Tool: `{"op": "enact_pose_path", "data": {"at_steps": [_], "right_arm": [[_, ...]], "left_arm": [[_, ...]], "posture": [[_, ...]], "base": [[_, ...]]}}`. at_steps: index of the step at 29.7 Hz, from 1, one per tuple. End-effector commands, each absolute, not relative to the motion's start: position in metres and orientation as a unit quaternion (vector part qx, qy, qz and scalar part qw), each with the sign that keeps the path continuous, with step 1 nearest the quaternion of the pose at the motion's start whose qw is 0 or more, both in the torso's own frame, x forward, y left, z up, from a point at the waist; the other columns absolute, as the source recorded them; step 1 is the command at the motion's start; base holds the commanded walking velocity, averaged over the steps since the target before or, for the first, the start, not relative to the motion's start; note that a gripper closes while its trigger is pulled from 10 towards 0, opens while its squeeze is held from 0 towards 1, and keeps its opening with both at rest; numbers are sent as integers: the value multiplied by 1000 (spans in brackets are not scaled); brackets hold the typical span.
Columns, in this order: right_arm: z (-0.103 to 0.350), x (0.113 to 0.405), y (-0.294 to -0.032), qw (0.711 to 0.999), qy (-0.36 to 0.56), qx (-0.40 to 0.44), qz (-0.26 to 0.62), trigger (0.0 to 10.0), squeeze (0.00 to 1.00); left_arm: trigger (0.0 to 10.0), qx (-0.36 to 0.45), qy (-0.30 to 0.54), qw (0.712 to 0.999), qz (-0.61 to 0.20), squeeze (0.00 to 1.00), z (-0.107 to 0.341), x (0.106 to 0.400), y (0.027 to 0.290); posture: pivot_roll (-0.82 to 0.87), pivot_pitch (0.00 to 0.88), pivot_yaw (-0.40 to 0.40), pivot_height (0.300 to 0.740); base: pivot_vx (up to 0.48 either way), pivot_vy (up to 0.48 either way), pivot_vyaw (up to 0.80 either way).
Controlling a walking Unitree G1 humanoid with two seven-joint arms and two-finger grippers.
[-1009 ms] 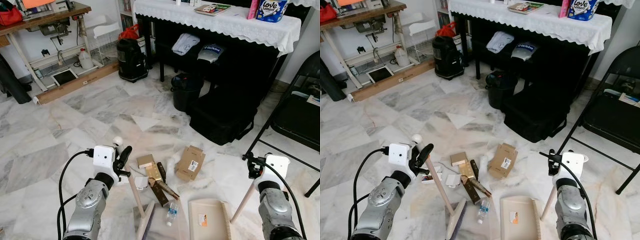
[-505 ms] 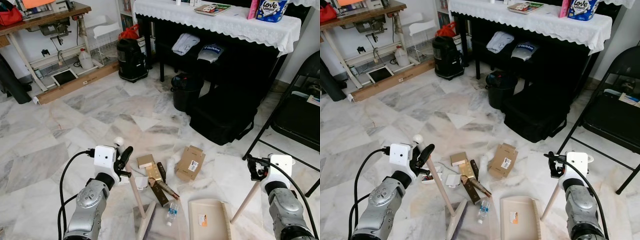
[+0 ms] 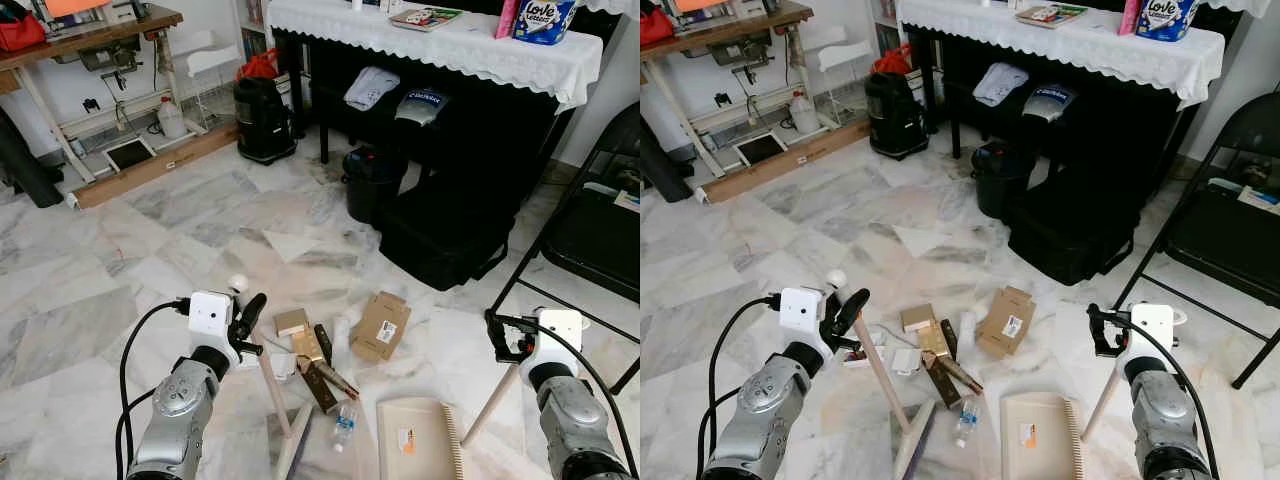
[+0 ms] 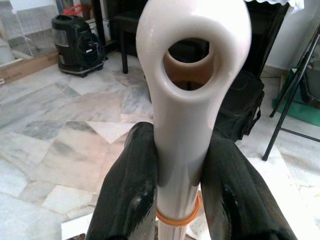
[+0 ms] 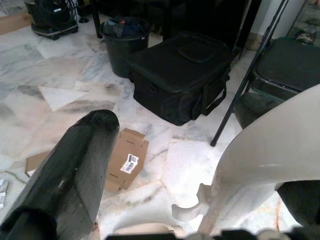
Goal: Sweep floor
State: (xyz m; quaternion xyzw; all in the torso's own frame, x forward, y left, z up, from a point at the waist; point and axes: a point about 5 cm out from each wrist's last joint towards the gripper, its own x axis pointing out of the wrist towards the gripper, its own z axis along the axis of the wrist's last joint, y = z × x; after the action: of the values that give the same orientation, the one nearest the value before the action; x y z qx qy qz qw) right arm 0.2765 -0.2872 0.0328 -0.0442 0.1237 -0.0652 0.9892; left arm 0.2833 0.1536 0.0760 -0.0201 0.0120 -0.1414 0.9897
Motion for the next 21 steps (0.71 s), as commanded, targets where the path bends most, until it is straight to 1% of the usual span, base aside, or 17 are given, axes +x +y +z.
{"op": "enact_pose_path", "data": {"at_steps": [1, 2, 12, 16, 20, 21], "right_arm": [[32, 274, -290, 988, 132, -49, -65, 10000, 0], [32, 274, -290, 988, 132, -49, -65, 10000, 0], [30, 275, -287, 988, 134, -49, -59, 10000, 0], [30, 275, -285, 988, 135, -49, -56, 10000, 0], [29, 275, -284, 988, 136, -48, -54, 10000, 0], [29, 275, -284, 988, 136, -48, -53, 10000, 0]], "left_arm": [[10000, -8, 8, 990, -143, 0, 79, 286, 155], [10000, -8, 8, 990, -143, 0, 79, 286, 155], [10000, -6, 8, 990, -143, 0, 80, 286, 155], [10000, -5, 8, 990, -143, 0, 80, 286, 155], [10000, -4, 8, 990, -144, 0, 80, 286, 155], [10000, -4, 8, 990, -143, 0, 79, 286, 155]], "posture": [[90, 0, 43, 740], [90, 0, 43, 740], [90, 0, 42, 740], [91, 0, 42, 740], [90, 0, 42, 740], [90, 0, 42, 740]], "base": [[0, -412, 0], [0, -412, 0], [0, 0, 0], [0, -304, 0], [0, 0, 0], [0, -255, 0]]}}
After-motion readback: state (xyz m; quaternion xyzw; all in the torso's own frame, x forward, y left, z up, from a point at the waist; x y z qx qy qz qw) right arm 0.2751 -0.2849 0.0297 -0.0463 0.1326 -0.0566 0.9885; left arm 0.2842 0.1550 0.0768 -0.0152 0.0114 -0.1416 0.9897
